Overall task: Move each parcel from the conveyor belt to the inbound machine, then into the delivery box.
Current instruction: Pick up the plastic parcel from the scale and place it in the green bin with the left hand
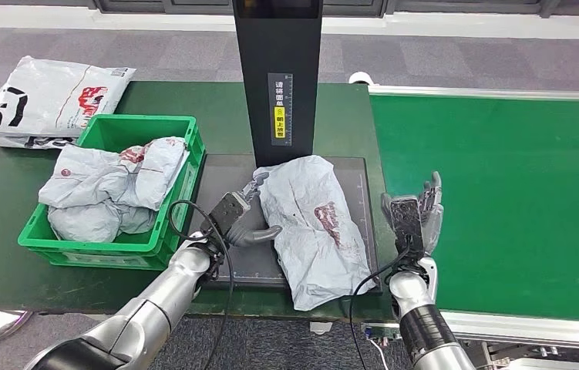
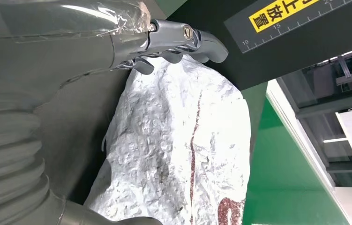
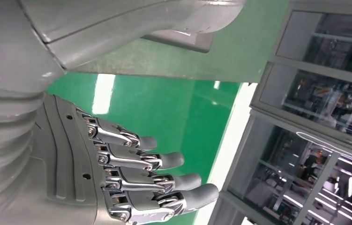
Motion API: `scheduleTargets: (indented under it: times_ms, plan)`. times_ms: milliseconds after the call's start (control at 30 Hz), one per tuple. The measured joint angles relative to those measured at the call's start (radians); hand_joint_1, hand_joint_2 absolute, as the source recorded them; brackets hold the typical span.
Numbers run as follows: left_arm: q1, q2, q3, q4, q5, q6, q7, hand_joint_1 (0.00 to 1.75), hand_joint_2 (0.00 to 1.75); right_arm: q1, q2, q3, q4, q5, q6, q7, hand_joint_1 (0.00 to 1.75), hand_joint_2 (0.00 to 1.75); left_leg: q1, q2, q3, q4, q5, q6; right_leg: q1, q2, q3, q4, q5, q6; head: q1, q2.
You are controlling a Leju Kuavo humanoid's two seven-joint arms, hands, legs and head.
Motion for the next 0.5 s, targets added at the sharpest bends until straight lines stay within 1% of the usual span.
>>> scheduleTargets:
  times_ms: [167,433,500]
  plan:
    - [-0.007,-0.001,-0.015,0.021,0.0,0.0,0.0,0.0,1.75,0.0,-0.003,-0.006,-0.004,0.0,0.0,0.0,0.0,1.75,0.0,0.0,0.0,0.0,0.0,0.0,0.0,0.0,0.0,0.0,0.0,0.0,0.0,0.0]
    - [-0.009,-0.002,-0.017,0.037,-0.002,-0.001,0.001,0.0,1.75,0.0,-0.004,-0.007,-0.004,-0.001,0.0,0.0,0.0,1.75,0.0,0.0,0.0,0.0,0.0,0.0,0.0,0.0,0.0,0.0,0.0,0.0,0.0,0.0]
    - [-0.012,-0.003,-0.025,0.041,-0.035,-0.015,0.014,0.0,1.75,0.0,-0.004,-0.008,-0.005,-0.005,-0.006,-0.001,0.0,1.75,0.0,0.0,0.0,0.0,0.0,0.0,0.0,0.0,0.0,0.0,0.0,0.0,0.0,0.0]
